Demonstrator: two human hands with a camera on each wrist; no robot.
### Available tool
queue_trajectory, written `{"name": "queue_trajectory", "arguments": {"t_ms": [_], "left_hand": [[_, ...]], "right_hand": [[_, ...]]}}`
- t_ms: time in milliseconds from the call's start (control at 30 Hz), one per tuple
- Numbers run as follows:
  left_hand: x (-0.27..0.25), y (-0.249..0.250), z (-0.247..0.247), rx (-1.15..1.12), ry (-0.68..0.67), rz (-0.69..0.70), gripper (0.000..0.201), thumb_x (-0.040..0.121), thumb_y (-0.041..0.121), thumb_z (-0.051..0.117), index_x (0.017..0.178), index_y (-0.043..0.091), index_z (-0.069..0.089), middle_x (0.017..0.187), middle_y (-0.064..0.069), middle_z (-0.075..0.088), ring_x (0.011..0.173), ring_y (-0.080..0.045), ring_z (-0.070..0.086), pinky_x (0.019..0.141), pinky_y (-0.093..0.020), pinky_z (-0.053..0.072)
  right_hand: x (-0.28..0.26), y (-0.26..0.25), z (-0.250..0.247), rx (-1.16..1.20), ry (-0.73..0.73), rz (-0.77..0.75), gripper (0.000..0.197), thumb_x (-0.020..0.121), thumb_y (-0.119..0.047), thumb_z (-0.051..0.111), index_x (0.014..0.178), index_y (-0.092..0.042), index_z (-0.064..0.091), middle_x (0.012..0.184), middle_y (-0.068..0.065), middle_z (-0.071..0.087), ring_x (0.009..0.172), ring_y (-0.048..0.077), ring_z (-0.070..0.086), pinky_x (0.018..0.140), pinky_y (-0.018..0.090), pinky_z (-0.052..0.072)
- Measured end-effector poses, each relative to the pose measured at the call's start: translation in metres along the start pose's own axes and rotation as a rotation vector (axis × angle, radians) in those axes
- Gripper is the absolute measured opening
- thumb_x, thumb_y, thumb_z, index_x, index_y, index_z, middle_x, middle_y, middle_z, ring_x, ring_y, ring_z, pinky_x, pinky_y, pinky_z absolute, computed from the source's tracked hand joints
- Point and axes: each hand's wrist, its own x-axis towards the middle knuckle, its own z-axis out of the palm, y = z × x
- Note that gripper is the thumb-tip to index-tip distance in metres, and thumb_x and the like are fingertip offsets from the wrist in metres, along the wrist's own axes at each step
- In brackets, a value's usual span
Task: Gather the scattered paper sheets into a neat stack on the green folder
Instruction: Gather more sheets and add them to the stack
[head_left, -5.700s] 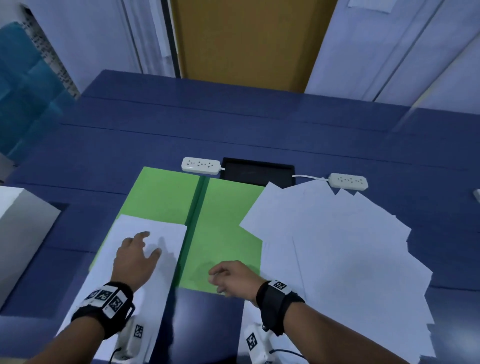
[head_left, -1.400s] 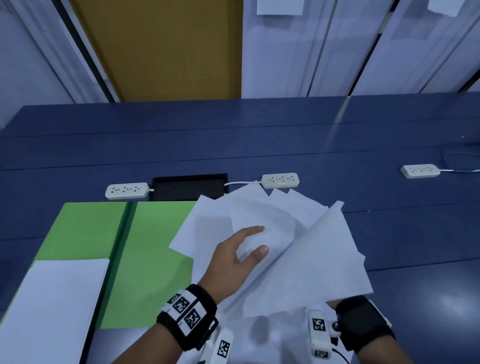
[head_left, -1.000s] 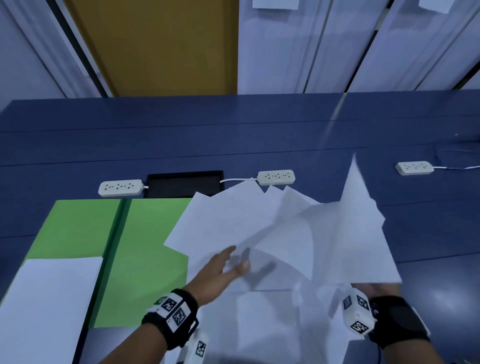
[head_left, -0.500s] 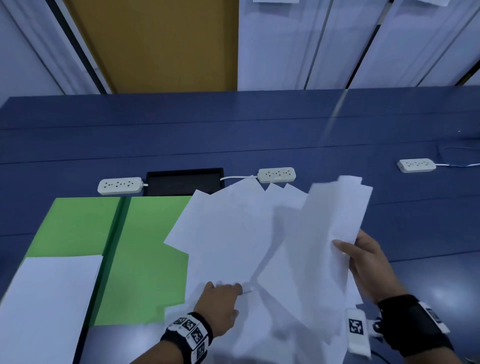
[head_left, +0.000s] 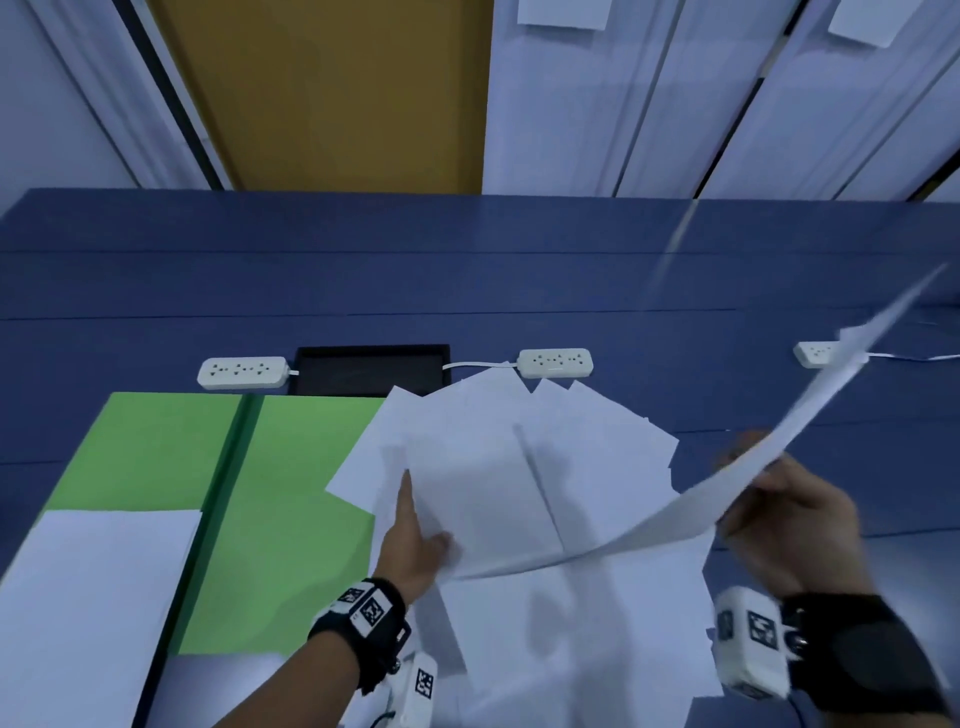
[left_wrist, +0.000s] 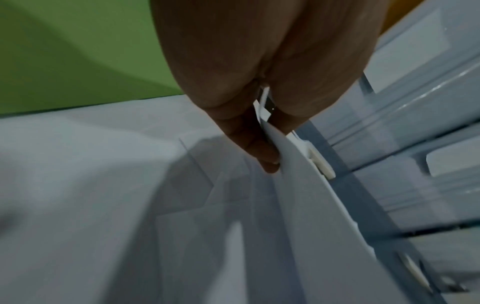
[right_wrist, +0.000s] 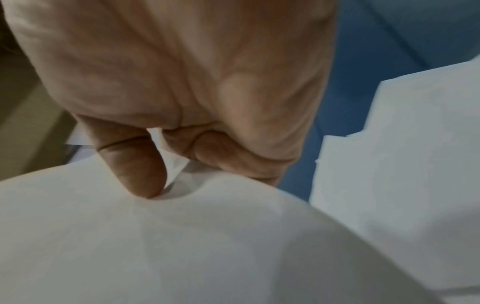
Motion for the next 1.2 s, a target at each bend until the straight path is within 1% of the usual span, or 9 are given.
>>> {"name": "queue_trajectory", "arguments": {"t_ms": [100,300,500,800,900,933,967,1033,1200], "left_hand": [[-0.009,0.001,0.007,0.226,-0.002,-0.007,0.114,0.093,0.007,0.065,0.154,0.050,-0.021,0.089,-0.007,0.071,0.070,-0.020,0.065,0.064,-0.027,0.047],[-0.006,0.003,0.008,0.101,-0.118,-0.042,0.053,0.099,0.002,0.051,0.116,0.050,0.068,0.141,0.009,0.061,0.133,-0.019,0.056,0.099,-0.031,0.052],[-0.026,0.036,0.007,-0.585,-0.284,-0.453,0.044,0.101,0.057,0.052,0.104,0.028,0.084,0.116,-0.005,0.078,0.110,-0.025,0.073,0.102,-0.043,0.053],[-0.022,0.016,0.005,-0.485,-0.364,-0.426,0.040,0.097,0.022,0.068,0.131,0.001,0.067,0.123,-0.020,0.073,0.115,-0.039,0.070,0.109,-0.055,0.048],[-0.021,0.017,0.001,-0.461,-0.397,-0.386,0.047,0.095,0.042,0.070,0.129,0.009,0.072,0.126,-0.016,0.073,0.117,-0.035,0.070,0.110,-0.053,0.049],[-0.021,0.020,0.002,-0.470,-0.381,-0.396,0.047,0.098,0.050,0.065,0.128,0.015,0.073,0.125,-0.013,0.074,0.114,-0.033,0.071,0.105,-0.048,0.054],[-0.021,0.022,0.002,-0.484,-0.353,-0.411,0.048,0.099,0.055,0.060,0.128,0.019,0.072,0.123,-0.010,0.075,0.110,-0.031,0.073,0.096,-0.043,0.057],[-0.021,0.023,0.002,-0.536,-0.317,-0.445,0.054,0.098,0.059,0.058,0.133,0.019,0.067,0.124,-0.010,0.075,0.110,-0.032,0.073,0.094,-0.043,0.058],[-0.022,0.022,0.005,-0.521,-0.236,-0.433,0.080,0.088,0.067,0.069,0.146,0.014,0.055,0.144,0.001,0.060,0.140,-0.027,0.052,0.118,-0.046,0.039]], "right_hand": [[0.016,0.049,-0.019,0.015,0.181,0.158,0.061,0.020,-0.019,0.094,0.058,-0.016,0.045,0.047,0.002,0.045,0.040,0.019,0.046,0.043,0.020,0.044],[0.030,0.162,-0.049,-0.153,0.259,0.395,0.028,0.091,0.006,0.051,0.113,-0.006,0.063,0.123,0.022,0.072,0.106,0.038,0.070,0.101,0.054,0.055],[0.031,0.217,-0.060,-0.652,0.327,0.410,0.049,0.098,0.000,0.051,0.139,-0.020,0.033,0.120,0.009,0.052,0.088,0.026,0.054,0.080,0.038,0.047],[0.042,0.203,-0.060,-0.607,0.240,0.445,0.019,0.109,-0.021,0.052,0.124,-0.012,0.060,0.132,0.010,0.064,0.124,0.031,0.057,0.110,0.039,0.040],[0.049,0.199,-0.075,-0.593,0.191,0.443,0.048,0.097,-0.044,0.070,0.120,-0.004,0.055,0.140,0.023,0.055,0.137,0.048,0.027,0.115,0.046,0.033],[0.045,0.188,-0.067,-0.611,0.165,0.430,0.055,0.095,-0.047,0.072,0.123,-0.003,0.053,0.141,0.022,0.055,0.122,0.016,0.011,0.113,0.042,0.032],[0.045,0.182,-0.062,-0.621,0.144,0.425,0.054,0.098,-0.044,0.069,0.128,-0.002,0.054,0.148,0.018,0.053,0.145,0.043,0.017,0.114,0.041,0.029],[0.045,0.172,-0.056,-0.620,0.079,0.452,0.044,0.100,-0.040,0.065,0.134,-0.014,0.056,0.147,-0.005,0.047,0.116,0.021,0.040,0.117,0.034,0.020],[0.049,0.173,-0.048,-0.604,0.015,0.499,0.071,0.109,-0.025,0.057,0.165,-0.008,0.016,0.171,-0.001,0.018,0.162,0.024,0.008,0.129,0.041,0.005]]}}
